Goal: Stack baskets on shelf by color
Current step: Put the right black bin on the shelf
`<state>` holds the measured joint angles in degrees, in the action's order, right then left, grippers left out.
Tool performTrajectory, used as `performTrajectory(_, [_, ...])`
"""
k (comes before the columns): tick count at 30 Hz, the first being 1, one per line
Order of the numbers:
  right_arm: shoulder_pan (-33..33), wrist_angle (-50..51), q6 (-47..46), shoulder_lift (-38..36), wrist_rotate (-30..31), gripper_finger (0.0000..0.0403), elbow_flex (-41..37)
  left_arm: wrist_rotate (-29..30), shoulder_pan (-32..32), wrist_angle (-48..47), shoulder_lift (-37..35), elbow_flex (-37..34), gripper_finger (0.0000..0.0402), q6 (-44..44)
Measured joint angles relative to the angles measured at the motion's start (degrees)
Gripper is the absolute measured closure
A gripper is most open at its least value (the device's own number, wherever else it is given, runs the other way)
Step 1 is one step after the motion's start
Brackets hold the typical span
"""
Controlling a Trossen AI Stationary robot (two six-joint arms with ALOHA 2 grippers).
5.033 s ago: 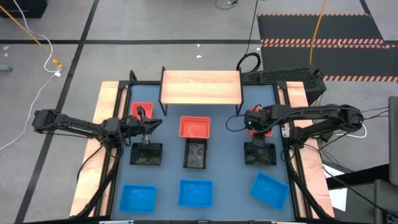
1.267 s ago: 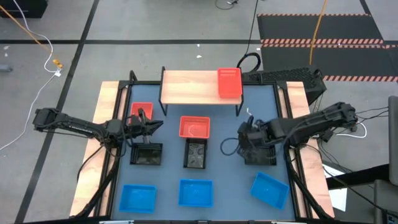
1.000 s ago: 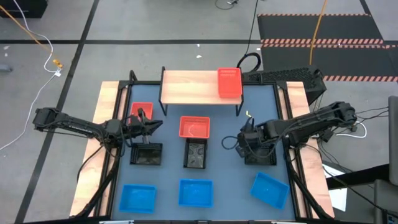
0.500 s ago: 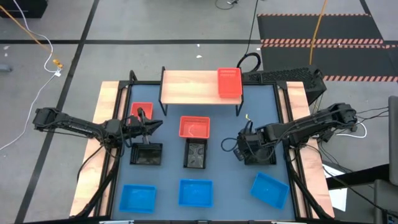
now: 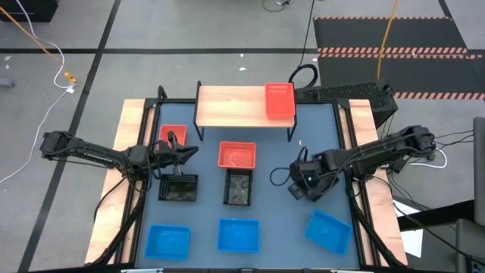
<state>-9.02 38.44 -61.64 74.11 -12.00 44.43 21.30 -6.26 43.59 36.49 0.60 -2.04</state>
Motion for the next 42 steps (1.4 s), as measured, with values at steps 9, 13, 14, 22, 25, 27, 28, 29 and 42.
performTrajectory(9, [2.81, 18.19, 5.03, -5.26, 10.21, 0.0397, 9.44, -0.69, 0.00, 1.50, 0.00, 0.00, 0.0371, -0.68])
performTrajectory(13, [4.35, 26.98, 7.51, -7.04, 20.44, 0.0396, 16.98, -1.77, 0.00, 1.56, 0.00, 0.00, 0.0371, -0.70])
performTrajectory(14, [4.64, 28.54, 8.40, -7.28, 22.83, 0.0396, 19.19, -1.77, 0.00, 1.58, -0.02, 0.00, 0.0371, -0.70])
performTrajectory(22, [7.47, 33.64, 24.63, -7.37, 40.74, 0.0395, 36.99, -1.79, 0.00, 1.70, 0.00, 0.00, 0.0371, -0.07])
performTrajectory(25, [9.31, 29.65, 37.81, -7.39, 47.53, 0.0395, 41.89, -1.81, 0.00, 1.71, 0.00, 0.00, 0.0371, -0.04])
performTrajectory(27, [10.81, 23.26, 50.82, -7.45, 49.95, 0.0395, 43.31, -1.81, 0.00, 1.98, 0.00, 0.00, 0.0371, 0.00])
performTrajectory(28, [11.71, 19.81, 56.77, -7.48, 49.87, 0.0395, 43.36, -1.82, 0.00, 2.37, 0.00, 0.01, 0.0371, 0.06])
performTrajectory(29, [12.66, 16.83, 61.65, -7.43, 49.41, 0.0395, 43.36, -1.84, 0.00, 2.80, -0.02, 0.00, 0.0371, 0.22])
performTrajectory(42, [23.59, -8.09, 88.25, 3.46, 19.02, 0.0394, 43.27, -1.92, 0.00, 3.26, 0.00, 0.00, 0.0371, 2.19])
